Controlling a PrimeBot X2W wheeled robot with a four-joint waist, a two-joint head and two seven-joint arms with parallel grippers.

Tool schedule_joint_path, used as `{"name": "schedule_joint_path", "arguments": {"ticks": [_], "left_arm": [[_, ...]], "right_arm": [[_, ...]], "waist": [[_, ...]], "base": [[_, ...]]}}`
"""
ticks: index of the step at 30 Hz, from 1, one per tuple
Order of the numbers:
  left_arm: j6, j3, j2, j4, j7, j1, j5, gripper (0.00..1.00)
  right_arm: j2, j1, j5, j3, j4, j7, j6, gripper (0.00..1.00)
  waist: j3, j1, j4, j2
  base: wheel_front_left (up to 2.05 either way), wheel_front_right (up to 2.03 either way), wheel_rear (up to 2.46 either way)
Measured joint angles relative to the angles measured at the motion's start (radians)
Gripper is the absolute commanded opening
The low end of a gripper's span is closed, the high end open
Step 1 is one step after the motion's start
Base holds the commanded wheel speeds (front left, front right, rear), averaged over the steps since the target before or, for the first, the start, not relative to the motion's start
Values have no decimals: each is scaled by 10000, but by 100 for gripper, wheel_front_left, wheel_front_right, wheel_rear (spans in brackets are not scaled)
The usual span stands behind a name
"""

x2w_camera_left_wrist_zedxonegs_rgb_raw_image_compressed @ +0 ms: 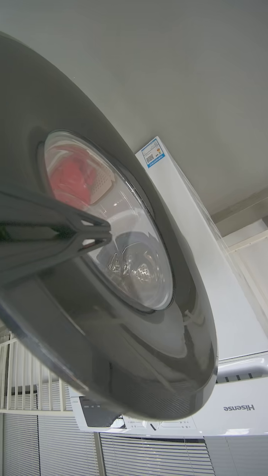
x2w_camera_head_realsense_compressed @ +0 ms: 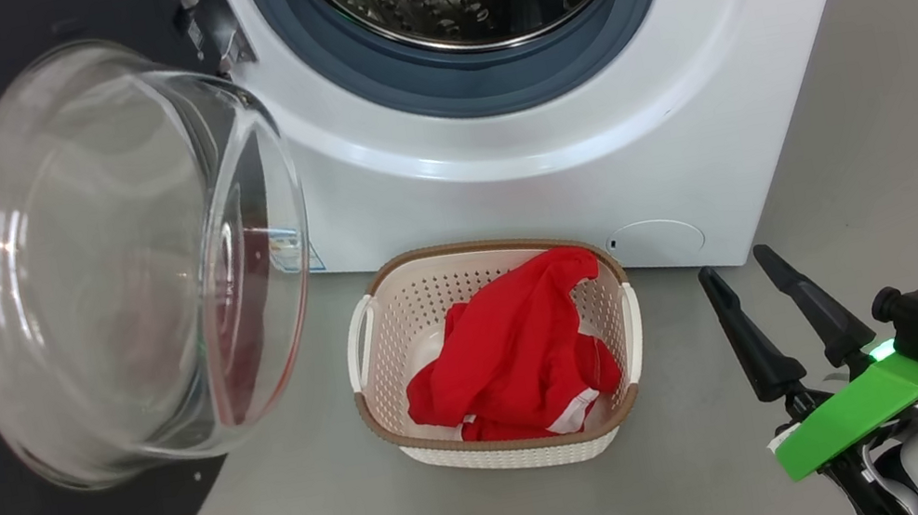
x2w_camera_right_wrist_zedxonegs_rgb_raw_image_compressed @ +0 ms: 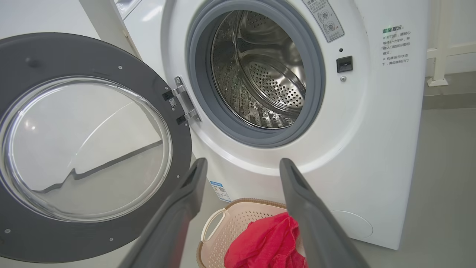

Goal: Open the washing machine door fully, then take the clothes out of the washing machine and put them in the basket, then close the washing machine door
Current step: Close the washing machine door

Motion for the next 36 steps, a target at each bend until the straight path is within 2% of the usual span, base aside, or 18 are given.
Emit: {"name": "schedule_joint_path", "arguments": {"ticks": [19, 24, 28, 36], "left_arm": [[593, -596, -554, -1862, 1093, 413, -631, 0], [683, -648, -738, -2186, 1193, 426, -840, 0], [943, -713, -884, -2537, 1352, 450, -991, 0], [1028, -951, -1049, -2909, 1490, 536, -1024, 0]], "right_arm": [[25, 32, 4, 31, 17, 0, 0, 100], [25, 36, 6, 54, 25, 0, 0, 100], [25, 208, 15, 52, 23, 0, 0, 100], [27, 237, 21, 52, 38, 0, 0, 100]], "waist": [[-212, 0, -221, 0], [-262, 0, -387, 0], [-324, 0, -579, 0], [-382, 0, -879, 0]], "base": [[0, 0, 0], [0, 0, 0], [0, 0, 0], [0, 0, 0]]}}
